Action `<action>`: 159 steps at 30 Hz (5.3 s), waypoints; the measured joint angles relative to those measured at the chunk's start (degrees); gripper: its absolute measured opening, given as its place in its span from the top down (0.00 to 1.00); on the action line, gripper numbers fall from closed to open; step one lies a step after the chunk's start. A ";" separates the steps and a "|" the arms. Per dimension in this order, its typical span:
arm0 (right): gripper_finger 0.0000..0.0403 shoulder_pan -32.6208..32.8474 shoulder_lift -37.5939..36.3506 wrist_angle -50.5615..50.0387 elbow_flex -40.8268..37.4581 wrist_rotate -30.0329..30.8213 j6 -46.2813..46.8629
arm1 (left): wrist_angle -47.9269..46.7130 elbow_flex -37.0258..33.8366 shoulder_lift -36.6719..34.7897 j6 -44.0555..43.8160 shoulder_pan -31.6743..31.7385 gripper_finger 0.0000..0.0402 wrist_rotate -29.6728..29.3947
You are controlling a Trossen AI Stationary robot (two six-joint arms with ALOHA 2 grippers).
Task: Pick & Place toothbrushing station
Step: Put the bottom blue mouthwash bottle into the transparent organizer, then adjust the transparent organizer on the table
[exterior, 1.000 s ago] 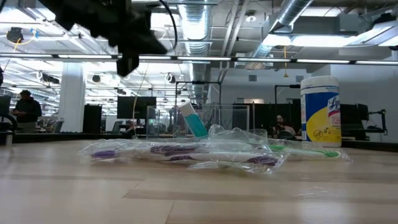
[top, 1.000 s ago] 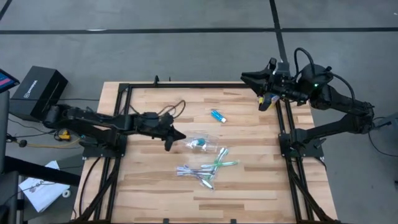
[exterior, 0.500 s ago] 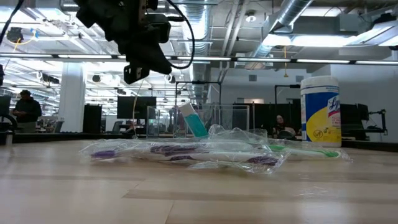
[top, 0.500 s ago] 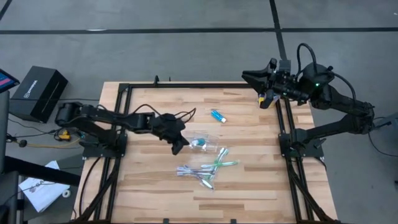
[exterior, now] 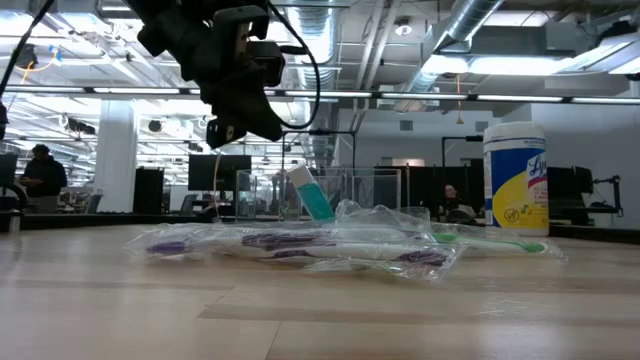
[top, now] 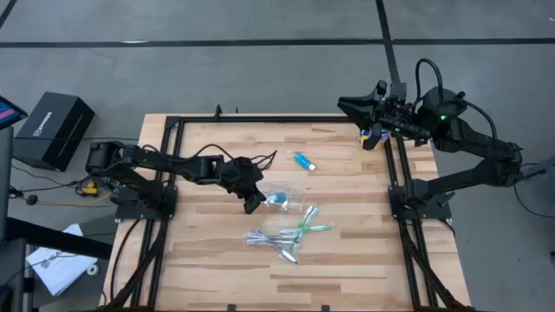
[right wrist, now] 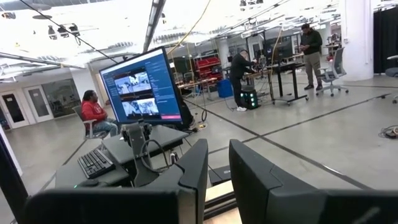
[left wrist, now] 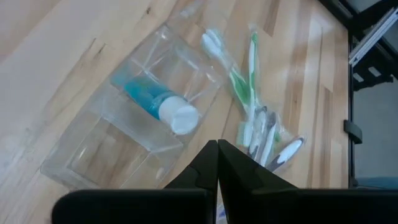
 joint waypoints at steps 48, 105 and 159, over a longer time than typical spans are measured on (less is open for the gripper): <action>0.85 0.00 0.63 -1.49 -0.02 -0.22 -0.44 | -7.72 7.45 7.28 6.19 3.11 1.00 3.39; 0.85 0.09 0.82 -1.19 2.72 -1.93 -0.16 | -0.91 12.11 11.83 7.87 8.73 1.00 5.28; 0.85 -4.24 16.93 1.73 -45.19 -11.92 22.39 | 6.30 9.36 5.69 1.56 6.43 1.00 0.58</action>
